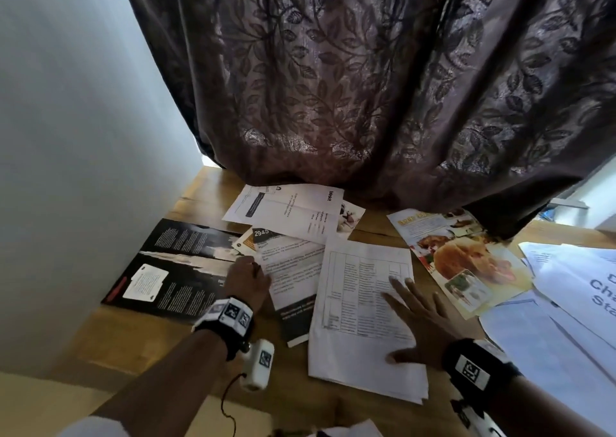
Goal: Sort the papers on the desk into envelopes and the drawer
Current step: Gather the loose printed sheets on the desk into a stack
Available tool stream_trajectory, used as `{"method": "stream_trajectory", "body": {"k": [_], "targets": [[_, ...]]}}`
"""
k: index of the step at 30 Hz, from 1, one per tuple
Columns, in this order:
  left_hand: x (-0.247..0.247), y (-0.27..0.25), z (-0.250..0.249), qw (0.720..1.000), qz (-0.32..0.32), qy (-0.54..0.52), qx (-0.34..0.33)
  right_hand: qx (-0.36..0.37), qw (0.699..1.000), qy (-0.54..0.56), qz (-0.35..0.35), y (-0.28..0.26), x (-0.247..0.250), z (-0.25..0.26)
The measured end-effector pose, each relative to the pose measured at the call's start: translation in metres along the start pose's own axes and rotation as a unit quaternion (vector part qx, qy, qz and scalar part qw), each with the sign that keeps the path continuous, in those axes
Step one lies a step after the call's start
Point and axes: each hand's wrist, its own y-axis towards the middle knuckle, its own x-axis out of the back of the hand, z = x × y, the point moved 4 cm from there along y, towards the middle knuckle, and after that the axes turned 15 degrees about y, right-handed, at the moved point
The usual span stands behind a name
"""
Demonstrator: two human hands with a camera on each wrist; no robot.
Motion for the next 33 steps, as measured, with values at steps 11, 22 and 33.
{"method": "stream_trajectory", "body": {"k": [11,22,33], "targets": [[-0.021,0.044,0.013,0.978,0.176,-0.095,0.06,-0.051,0.998,-0.007,0.039,0.015,-0.009,0.039],[-0.007,0.034,0.007,0.927,0.195,-0.309,0.082,-0.031,0.999,0.037,0.015,0.018,-0.015,0.023],[0.081,0.012,-0.017,0.857,0.05,-0.505,0.089,-0.02,0.999,0.042,0.005,0.006,-0.008,0.025]]}}
